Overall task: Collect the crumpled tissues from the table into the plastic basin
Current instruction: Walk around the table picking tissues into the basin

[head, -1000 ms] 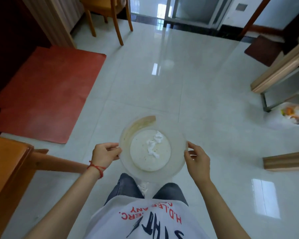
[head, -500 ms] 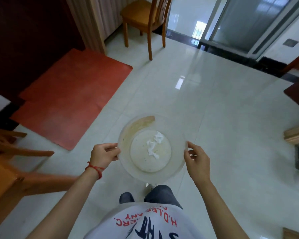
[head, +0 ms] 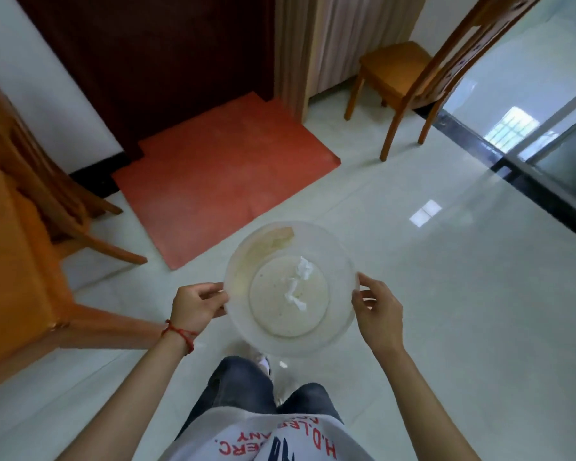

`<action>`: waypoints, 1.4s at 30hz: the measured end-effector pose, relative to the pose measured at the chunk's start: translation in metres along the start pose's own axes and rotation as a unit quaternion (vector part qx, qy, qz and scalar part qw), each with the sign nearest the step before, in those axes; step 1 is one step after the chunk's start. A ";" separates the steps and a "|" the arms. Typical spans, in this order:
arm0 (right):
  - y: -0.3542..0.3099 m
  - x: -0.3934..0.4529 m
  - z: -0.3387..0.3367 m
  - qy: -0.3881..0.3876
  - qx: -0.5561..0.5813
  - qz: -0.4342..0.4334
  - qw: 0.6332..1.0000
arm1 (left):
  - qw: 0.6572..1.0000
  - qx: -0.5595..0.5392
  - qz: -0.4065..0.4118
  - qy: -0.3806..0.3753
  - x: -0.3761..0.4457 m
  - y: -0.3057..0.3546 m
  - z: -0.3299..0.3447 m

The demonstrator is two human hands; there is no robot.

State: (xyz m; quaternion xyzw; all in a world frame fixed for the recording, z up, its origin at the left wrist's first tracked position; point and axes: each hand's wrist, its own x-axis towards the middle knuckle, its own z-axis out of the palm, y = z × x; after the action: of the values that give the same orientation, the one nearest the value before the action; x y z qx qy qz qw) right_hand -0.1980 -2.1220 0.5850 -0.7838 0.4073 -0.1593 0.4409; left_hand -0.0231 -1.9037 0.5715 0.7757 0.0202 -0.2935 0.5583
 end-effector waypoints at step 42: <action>-0.279 0.424 0.360 -0.317 -0.103 -0.254 0.908 | 0.915 -0.179 -0.134 0.336 0.324 0.127 -0.174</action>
State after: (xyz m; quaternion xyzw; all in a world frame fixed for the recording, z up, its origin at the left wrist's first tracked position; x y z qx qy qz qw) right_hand 0.4214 -2.1723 0.5660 -0.9109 0.0472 0.0338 0.4085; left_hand 0.3660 -1.8949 0.5606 0.7057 0.3625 -0.0786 0.6036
